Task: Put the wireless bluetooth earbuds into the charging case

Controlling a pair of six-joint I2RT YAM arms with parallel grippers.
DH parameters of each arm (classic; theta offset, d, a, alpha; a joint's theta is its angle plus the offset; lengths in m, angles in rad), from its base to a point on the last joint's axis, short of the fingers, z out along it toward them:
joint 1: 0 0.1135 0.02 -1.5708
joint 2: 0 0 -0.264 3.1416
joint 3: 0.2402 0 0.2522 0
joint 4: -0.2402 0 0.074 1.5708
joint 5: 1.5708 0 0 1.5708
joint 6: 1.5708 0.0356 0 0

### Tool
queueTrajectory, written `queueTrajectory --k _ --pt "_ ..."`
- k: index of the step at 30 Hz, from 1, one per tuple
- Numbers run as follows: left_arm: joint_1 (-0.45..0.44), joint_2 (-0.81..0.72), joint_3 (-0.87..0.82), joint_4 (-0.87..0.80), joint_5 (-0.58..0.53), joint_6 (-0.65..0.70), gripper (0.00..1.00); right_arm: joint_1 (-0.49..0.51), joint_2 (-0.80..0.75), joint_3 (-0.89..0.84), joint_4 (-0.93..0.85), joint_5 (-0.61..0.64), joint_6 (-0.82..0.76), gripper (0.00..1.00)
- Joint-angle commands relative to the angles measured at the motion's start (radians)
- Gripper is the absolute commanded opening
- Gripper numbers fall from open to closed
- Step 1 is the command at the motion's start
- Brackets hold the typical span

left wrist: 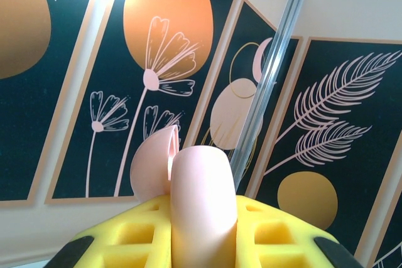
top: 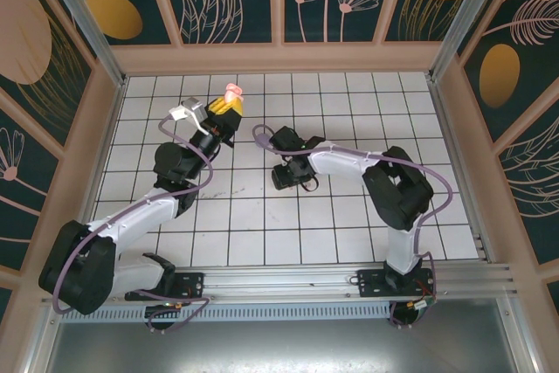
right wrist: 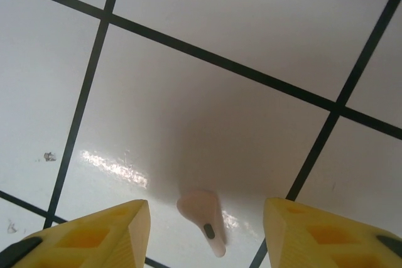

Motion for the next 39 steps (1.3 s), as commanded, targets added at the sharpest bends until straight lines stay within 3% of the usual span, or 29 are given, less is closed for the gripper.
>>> queueTrajectory --k 1,39 --pt "-0.003 -0.028 0.009 0.025 -0.010 0.015 0.00 0.014 0.028 0.040 -0.053 0.037 -0.025 0.49" --pt "-0.004 -0.029 0.007 0.016 -0.003 0.006 0.00 0.040 0.066 0.030 -0.057 0.063 -0.018 0.40"
